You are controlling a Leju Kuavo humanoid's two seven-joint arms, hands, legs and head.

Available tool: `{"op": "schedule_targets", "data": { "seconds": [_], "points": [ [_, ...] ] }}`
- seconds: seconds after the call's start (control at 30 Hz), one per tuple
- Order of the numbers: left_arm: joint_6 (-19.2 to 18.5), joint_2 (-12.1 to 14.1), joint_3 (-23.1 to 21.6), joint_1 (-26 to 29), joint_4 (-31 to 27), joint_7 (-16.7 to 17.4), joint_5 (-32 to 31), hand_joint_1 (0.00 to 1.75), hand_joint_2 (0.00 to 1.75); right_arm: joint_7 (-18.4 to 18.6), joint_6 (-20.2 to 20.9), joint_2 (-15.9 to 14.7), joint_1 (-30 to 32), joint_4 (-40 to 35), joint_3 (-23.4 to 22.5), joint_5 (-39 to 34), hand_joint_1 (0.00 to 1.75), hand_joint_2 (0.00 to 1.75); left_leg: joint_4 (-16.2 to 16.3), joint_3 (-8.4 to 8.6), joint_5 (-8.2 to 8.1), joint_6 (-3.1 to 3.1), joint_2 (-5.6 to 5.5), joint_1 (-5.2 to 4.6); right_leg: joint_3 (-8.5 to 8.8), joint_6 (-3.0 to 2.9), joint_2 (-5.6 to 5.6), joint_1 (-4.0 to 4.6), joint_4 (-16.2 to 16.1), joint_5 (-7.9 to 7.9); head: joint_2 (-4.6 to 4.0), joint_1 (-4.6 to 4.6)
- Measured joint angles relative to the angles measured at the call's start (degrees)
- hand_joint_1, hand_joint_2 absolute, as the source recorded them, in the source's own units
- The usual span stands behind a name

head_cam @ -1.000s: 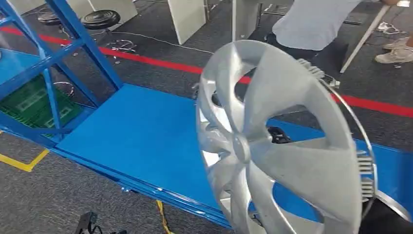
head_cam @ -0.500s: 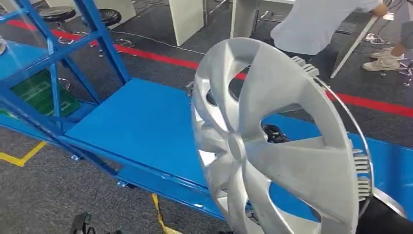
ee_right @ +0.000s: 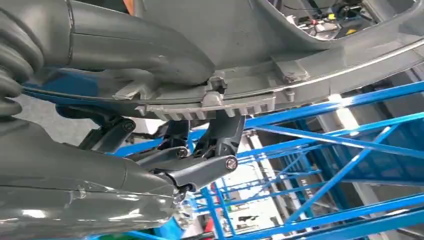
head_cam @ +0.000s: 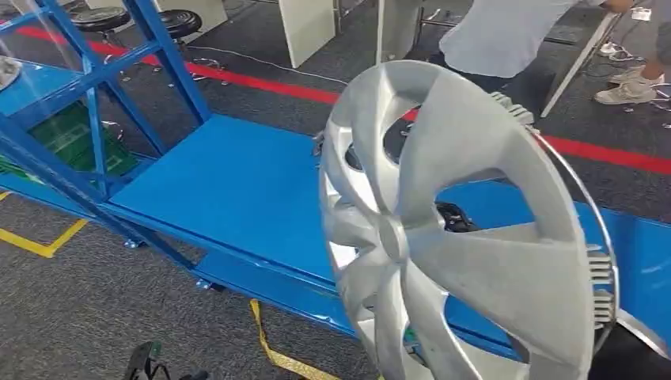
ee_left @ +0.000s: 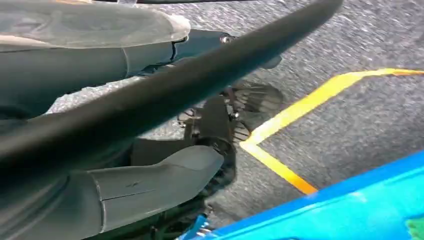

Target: Take the parts from the cabinet and place them on the table.

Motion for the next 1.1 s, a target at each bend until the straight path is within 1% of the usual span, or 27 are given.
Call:
{"op": "schedule_targets", "data": {
  "seconds": [0.03, 0.07, 0.1, 0.17, 0.2, 0.23, 0.27, 0.33, 0.37, 0.4, 0.43, 0.5, 0.53, 0.57, 0.6, 0.63, 0.7, 0.73, 0.77, 0.83, 0.87, 0.9, 0.97, 1.0, 1.03, 1.07, 1.1],
  "points": [
    [0.0, 0.0, 0.0, 0.0, 0.0, 0.0, 0.0, 0.00, 1.75, 0.0, 0.0, 0.0, 0.1, 0.0, 0.0, 0.0, 1.75, 1.75, 3.7, -1.12, -1.26, -0.24, 0.01, 0.13, -0.71, 0.04, -0.01, 0.00, 0.0, 0.48, 0.00, -0.04],
    [0.0, 0.0, 0.0, 0.1, 0.0, 0.0, 0.0, 0.00, 1.75, 0.0, 0.0, 0.0, 0.1, 0.1, 0.0, 0.0, 1.75, 1.75, 4.7, -0.98, -0.80, -0.35, 0.01, 0.28, -1.33, 0.10, -0.01, -0.02, 0.0, 0.93, 0.00, -0.28],
    [0.0, 0.0, 0.0, 0.1, 0.0, 0.0, 0.2, 0.00, 1.75, 0.0, 0.0, 0.0, 0.1, 0.1, 0.0, 0.0, 1.75, 1.75, 2.9, 0.63, 0.73, -0.42, 0.01, 0.43, -1.92, 0.24, -0.01, -0.04, 0.1, 1.37, 0.00, -0.52],
    [0.0, 0.1, 0.0, 0.0, 0.0, 0.0, 0.2, 0.00, 1.75, 0.0, 0.1, 0.0, 0.1, 0.2, 0.0, 0.0, 1.75, 1.75, -6.1, 6.71, 4.35, -0.35, 0.03, 0.59, -2.76, 0.62, 0.00, -0.11, 0.1, 2.09, 0.00, -1.00],
    [0.0, 0.1, 0.0, -0.1, 0.0, 0.0, 0.2, 0.00, 1.75, -0.1, 0.1, 0.0, 0.0, 0.2, 0.0, 0.0, 1.75, 1.75, -12.1, 10.96, 5.04, -0.12, 0.03, 0.62, -2.92, 0.93, 0.00, -0.13, 0.1, 2.42, 0.00, -1.29],
    [0.0, 0.1, 0.0, -0.2, 0.0, 0.0, 0.2, 0.00, 1.75, -0.2, 0.2, 0.0, -0.1, 0.2, 0.0, 0.0, 1.75, 1.75, -15.0, 12.29, 4.39, 0.10, -0.01, 0.23, -3.33, 1.26, 0.02, 0.15, 0.1, 2.65, 0.00, -1.68],
    [0.0, 0.1, 0.0, -0.1, 0.0, 0.0, 0.2, 0.00, 1.75, -0.2, 0.2, 0.1, -0.1, 0.2, 0.0, 0.0, 1.75, 1.75, -14.4, 11.99, 5.05, 0.61, -0.09, 0.08, -3.10, 1.73, -0.08, 0.07, -0.1, 3.05, 0.00, -1.37],
    [0.0, 0.1, 0.0, -0.1, 0.0, 0.0, 0.2, 0.00, 1.75, -0.2, 0.3, 0.2, -0.1, 0.2, 0.0, 0.0, 1.75, 1.75, -14.6, 11.68, 5.21, 1.16, -0.10, -0.12, -3.08, 2.45, -0.14, -0.09, -0.3, 3.66, 0.00, -1.64],
    [0.0, 0.1, 0.0, -0.1, 0.0, 0.0, 0.2, 0.00, 1.75, -0.2, 0.3, 0.2, -0.1, 0.2, 0.0, 0.0, 1.75, 1.75, -15.1, 11.58, 5.67, 1.73, -0.03, 0.04, -3.18, 2.82, -0.09, 0.11, -0.4, 3.91, 0.00, -1.49],
    [0.0, 0.0, 0.0, -0.1, 0.0, 0.0, 0.2, 0.00, 1.75, -0.2, 0.3, 0.2, -0.1, 0.2, 0.0, 0.0, 1.75, 1.75, -15.4, 11.38, 6.30, 2.18, 0.40, 0.41, -3.68, 3.02, -0.07, -0.18, 0.5, 2.80, 0.00, -1.23],
    [0.0, 0.0, 0.0, -0.1, 0.0, 0.0, 0.2, 0.00, 1.75, -0.2, 0.4, 0.2, -0.1, 0.2, 0.0, 0.0, 1.75, 1.75, -15.4, 10.93, 6.66, 2.68, 0.31, 0.34, -5.01, 3.16, -0.09, -0.04, 2.9, 0.01, 0.00, -0.84],
    [0.0, 0.0, 0.1, -0.1, 0.0, 0.0, 0.2, 0.00, 1.75, -0.2, 0.4, 0.2, 0.0, 0.3, 0.0, 0.0, 1.75, 1.75, -15.4, 10.02, 7.38, 3.16, 0.37, 0.10, -7.74, 3.29, -0.09, -0.04, 12.3, -6.31, 0.00, 0.09],
    [0.0, 0.0, 0.1, 0.0, 0.0, 0.0, 0.2, 0.00, 1.75, -0.2, 0.4, 0.2, 0.0, 0.4, 0.0, 0.0, 1.75, 1.75, -15.3, 9.38, 7.81, 3.25, 0.37, -0.06, -8.86, 3.36, -0.08, -0.02, 16.9, -8.25, 0.00, 0.39],
    [0.0, 0.0, 0.1, 0.0, 0.0, 0.0, 0.2, 0.00, 1.75, -0.2, 0.4, 0.2, 0.1, 0.5, 0.0, 0.0, 1.75, 1.75, -15.3, 8.85, 8.22, 3.27, 0.35, -0.20, -8.86, 3.34, -0.08, -0.02, 18.8, -8.37, 0.00, 0.75],
    [0.0, 0.0, 0.1, 0.1, 0.0, 0.0, 0.2, 0.00, 1.75, -0.2, 0.4, 0.2, 0.1, 0.5, 0.0, 0.0, 1.75, 1.75, -15.3, 8.33, 8.63, 3.22, 0.32, -0.33, -7.55, 3.23, -0.08, -0.01, 17.9, -7.25, 0.00, 1.01],
    [0.0, 0.0, 0.1, 0.1, 0.0, 0.0, 0.2, 0.00, 1.75, -0.2, 0.4, 0.2, 0.1, 0.5, 0.0, 0.0, 1.75, 1.75, -15.2, 7.91, 8.99, 3.16, 0.28, -0.46, -5.10, 3.03, -0.08, 0.00, 14.7, -5.50, 0.00, 1.25],
    [0.0, 0.0, 0.1, 0.1, 0.0, 0.0, 0.2, 0.00, 1.75, -0.2, 0.4, 0.2, 0.0, 0.5, 0.0, 0.0, 1.75, 1.75, -15.1, 7.42, 9.48, 2.91, 0.21, -0.58, 1.83, 2.33, -0.05, 0.13, 4.2, -2.32, 0.00, 1.79],
    [0.0, -0.2, 0.1, 0.1, 0.0, 0.0, 0.2, 0.00, 1.75, -0.2, 0.4, 0.2, -0.1, 0.5, 0.0, 0.0, 1.75, 1.75, -15.0, 7.10, 9.75, 2.59, 0.22, -0.80, 4.29, 1.86, -0.03, 0.36, -0.1, -3.46, 0.00, 2.01],
    [0.0, -0.2, 0.1, 0.0, 0.0, 0.0, 0.2, 0.00, 1.75, -0.3, 0.4, 0.2, -0.2, 0.5, 0.0, 0.0, 1.75, 1.75, -14.9, 6.87, 10.22, 2.28, 0.26, -0.77, 5.13, 1.89, 0.01, 0.54, -1.1, -3.31, 0.00, 1.86],
    [0.0, -0.1, 0.1, 0.1, 0.0, 0.0, 0.2, 0.00, 1.75, -0.3, 0.4, 0.2, -0.1, 0.5, 0.0, 0.0, 1.75, 1.75, -15.0, 6.71, 10.94, 1.63, 0.26, -0.58, 4.62, 1.53, 0.08, 0.73, -1.0, -2.97, 0.00, 2.03],
    [0.0, -0.1, 0.1, 0.1, 0.0, 0.0, 0.2, 0.00, 1.75, -0.3, 0.4, 0.2, -0.1, 0.5, 0.0, 0.0, 1.75, 1.75, -15.0, 6.64, 11.27, 1.29, 0.20, -0.75, 4.42, 1.10, 0.06, 0.59, -1.3, -2.52, 0.00, 1.97],
    [0.0, 0.0, 0.1, 0.1, 0.0, 0.0, 0.2, 0.00, 1.75, -0.3, 0.4, 0.2, -0.2, 0.5, 0.0, 0.0, 1.75, 1.75, -14.5, 6.21, 10.51, 1.03, 0.07, -0.54, 4.24, 0.77, -0.34, -0.02, -1.8, -1.67, 0.00, 2.01],
    [0.1, -0.1, 0.1, 0.1, 0.0, 0.0, 0.2, 0.00, 1.75, -0.2, 0.3, 0.3, -0.3, 0.5, 0.0, 0.0, 1.75, 1.75, -8.6, 3.57, 4.46, 0.13, -0.06, -0.23, 2.67, -0.06, -0.39, -0.06, -1.9, -0.64, 0.00, 1.29],
    [0.1, -0.1, 0.1, 0.0, 0.0, 0.0, 0.1, 0.00, 1.75, -0.2, 0.3, 0.3, -0.2, 0.5, 0.0, 0.0, 1.75, 1.75, -3.9, 1.96, 1.29, -0.29, -0.05, 0.07, 1.90, 0.02, -0.36, -0.02, -1.9, 0.03, 0.00, 0.81],
    [0.1, -0.1, 0.1, 0.1, 0.0, 0.0, 0.1, 0.00, 1.75, -0.2, 0.2, 0.3, -0.2, 0.5, 0.0, 0.1, 1.75, 1.75, 0.4, 0.66, -0.73, -0.61, -0.05, 0.22, 1.14, 0.00, -0.37, -0.02, -1.9, 0.53, 0.00, 0.70],
    [0.1, -0.1, 0.1, 0.1, 0.0, 0.0, 0.1, 0.00, 1.75, -0.2, 0.1, 0.3, -0.1, 0.5, 0.0, 0.1, 1.75, 1.75, 3.3, 0.03, -1.21, -0.89, -0.03, 0.40, 0.37, 0.06, -0.37, -0.02, -1.8, 1.02, 0.00, 0.59],
    [0.2, -0.1, 0.1, 0.1, 0.0, 0.0, 0.1, 0.00, 1.75, -0.2, 0.1, 0.3, 0.0, 0.6, 0.0, 0.1, 1.75, 1.75, 3.8, 0.54, 0.01, -1.14, -0.03, 0.63, -0.33, 0.15, -0.37, -0.05, -1.7, 1.49, 0.00, 0.24]
  ]
}}
